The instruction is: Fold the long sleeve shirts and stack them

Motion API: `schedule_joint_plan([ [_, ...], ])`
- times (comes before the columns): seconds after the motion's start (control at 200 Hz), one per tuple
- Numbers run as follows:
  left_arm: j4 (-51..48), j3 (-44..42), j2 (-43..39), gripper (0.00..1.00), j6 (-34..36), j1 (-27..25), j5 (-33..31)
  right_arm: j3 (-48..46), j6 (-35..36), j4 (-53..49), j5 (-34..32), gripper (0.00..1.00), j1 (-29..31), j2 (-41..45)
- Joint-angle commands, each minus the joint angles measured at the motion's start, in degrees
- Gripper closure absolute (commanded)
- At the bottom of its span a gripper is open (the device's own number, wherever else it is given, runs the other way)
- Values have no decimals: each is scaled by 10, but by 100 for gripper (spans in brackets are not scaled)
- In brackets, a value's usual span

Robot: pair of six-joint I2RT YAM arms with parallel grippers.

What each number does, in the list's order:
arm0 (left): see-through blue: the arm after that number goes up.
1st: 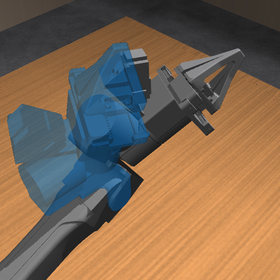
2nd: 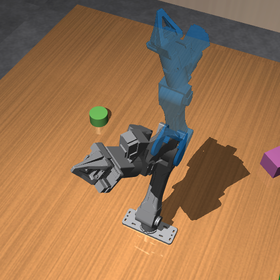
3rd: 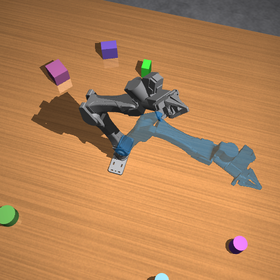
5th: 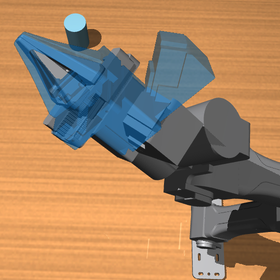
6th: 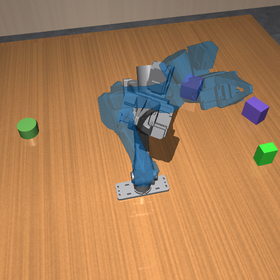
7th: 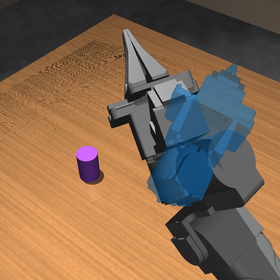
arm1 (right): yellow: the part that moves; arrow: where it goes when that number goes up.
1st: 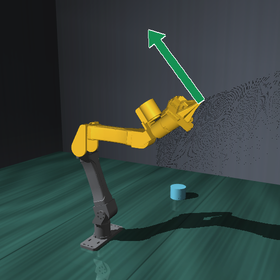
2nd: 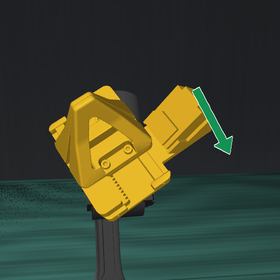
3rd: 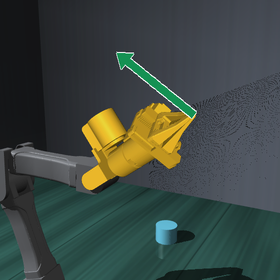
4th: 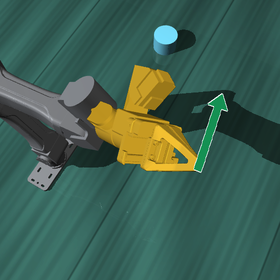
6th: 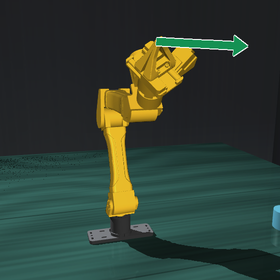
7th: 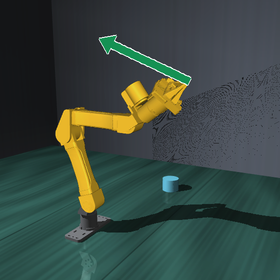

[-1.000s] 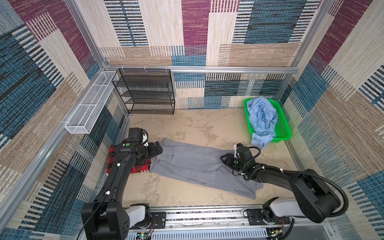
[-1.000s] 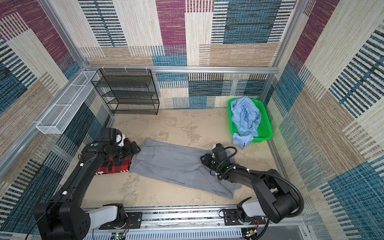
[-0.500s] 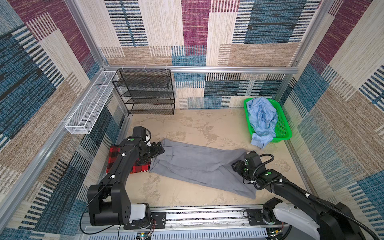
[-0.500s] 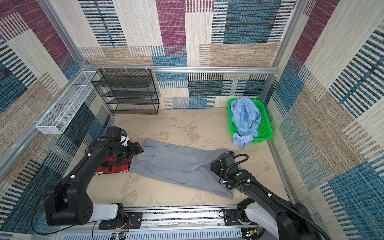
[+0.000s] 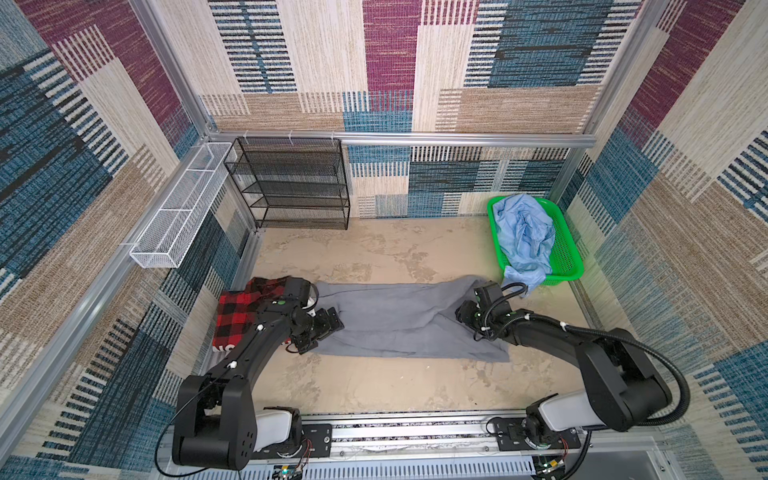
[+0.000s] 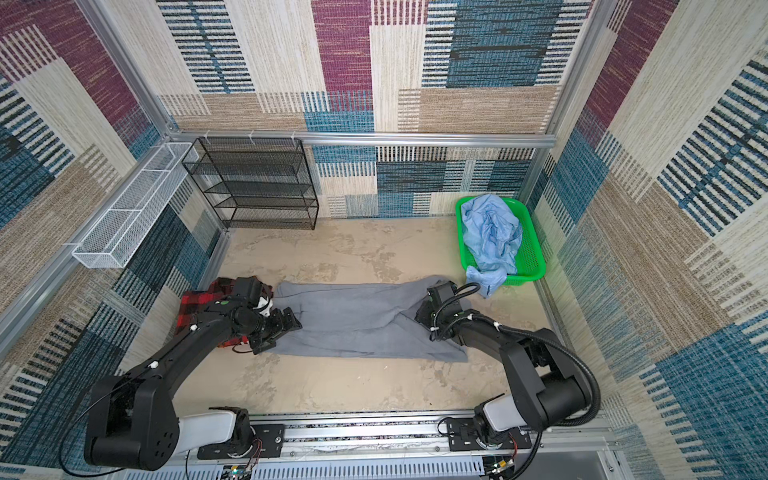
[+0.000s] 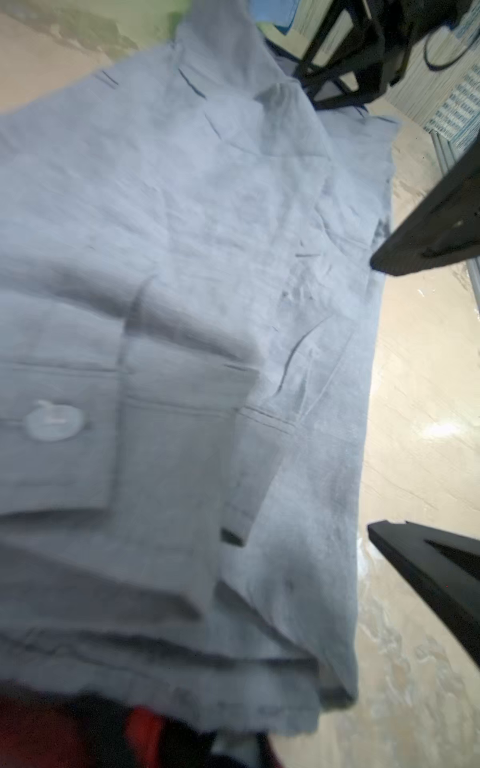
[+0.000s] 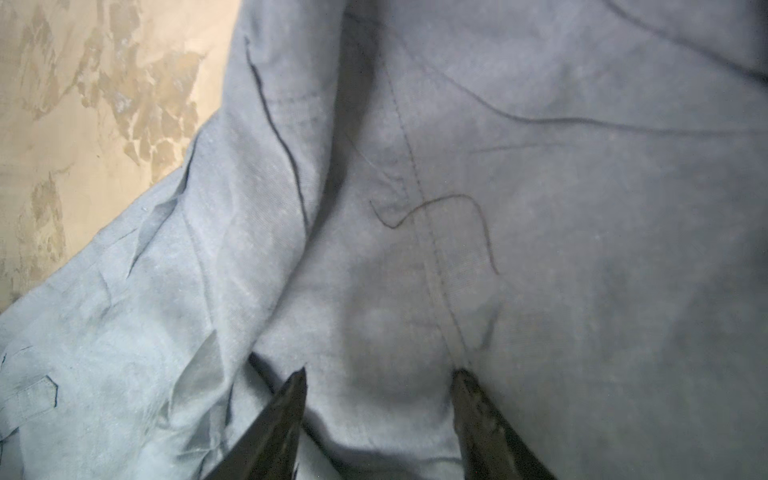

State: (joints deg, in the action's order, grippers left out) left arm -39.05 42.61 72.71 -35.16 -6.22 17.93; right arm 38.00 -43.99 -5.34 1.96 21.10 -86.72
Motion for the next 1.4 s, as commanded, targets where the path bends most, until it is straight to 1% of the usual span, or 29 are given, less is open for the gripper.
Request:
schedule_joint_plan([
  [0.0,31,-39,-29,5,-49,-14,-9,50,53,-4,27,41,-4,-69],
  [0.06,31,-63,-52,5,-63,-25,-16,86,69,7,42,41,-4,-109],
  [0.17,32,-100,-94,5,-87,-44,-25,177,105,-6,71,40,-4,-200],
  [0.285,31,-139,-140,6,-120,-63,-26,264,127,-21,62,40,-5,-270],
  [0.361,32,-161,-175,6,-145,-78,-25,316,144,-21,59,39,-4,-296],
  [0.441,16,-164,-220,7,-166,-92,-28,381,159,-47,44,38,-4,-316],
  [0.491,-5,-150,-249,6,-170,-94,-37,407,164,-58,40,38,-1,-311],
  [0.551,-35,-120,-276,5,-161,-94,-56,418,174,-63,22,36,9,-284],
  [0.621,-83,-65,-280,4,-132,-94,-97,431,188,-85,-27,35,35,-247],
  [0.651,-99,-38,-274,3,-114,-94,-115,431,190,-90,-35,34,51,-228],
  [0.721,-134,23,-250,0,-73,-93,-156,431,183,-93,4,32,88,-201],
  [0.766,-150,63,-230,1,-44,-93,-177,425,162,-90,26,32,115,-190],
  [0.816,-166,101,-209,1,-15,-90,-204,412,145,-64,70,32,146,-184],
  [0.866,-180,134,-193,1,10,-80,-231,406,119,-43,103,32,180,-186],
  [0.931,-181,162,-180,1,40,-59,-241,400,98,-5,136,32,220,-194],
  [1.007,-177,181,-172,1,63,-21,-232,412,84,32,167,32,256,-223],
  [1.097,-166,189,-168,1,82,29,-209,454,63,34,199,33,282,-285],
  [1.207,-157,187,-156,1,94,71,-184,489,54,28,184,33,299,-340],
  [1.272,-154,182,-150,1,96,80,-180,503,48,12,171,34,302,-366],
  [1.322,-149,176,-148,1,96,84,-178,502,46,14,176,35,302,-383],
  [1.397,-143,168,-147,1,95,90,-176,491,46,8,168,35,302,-390],
])
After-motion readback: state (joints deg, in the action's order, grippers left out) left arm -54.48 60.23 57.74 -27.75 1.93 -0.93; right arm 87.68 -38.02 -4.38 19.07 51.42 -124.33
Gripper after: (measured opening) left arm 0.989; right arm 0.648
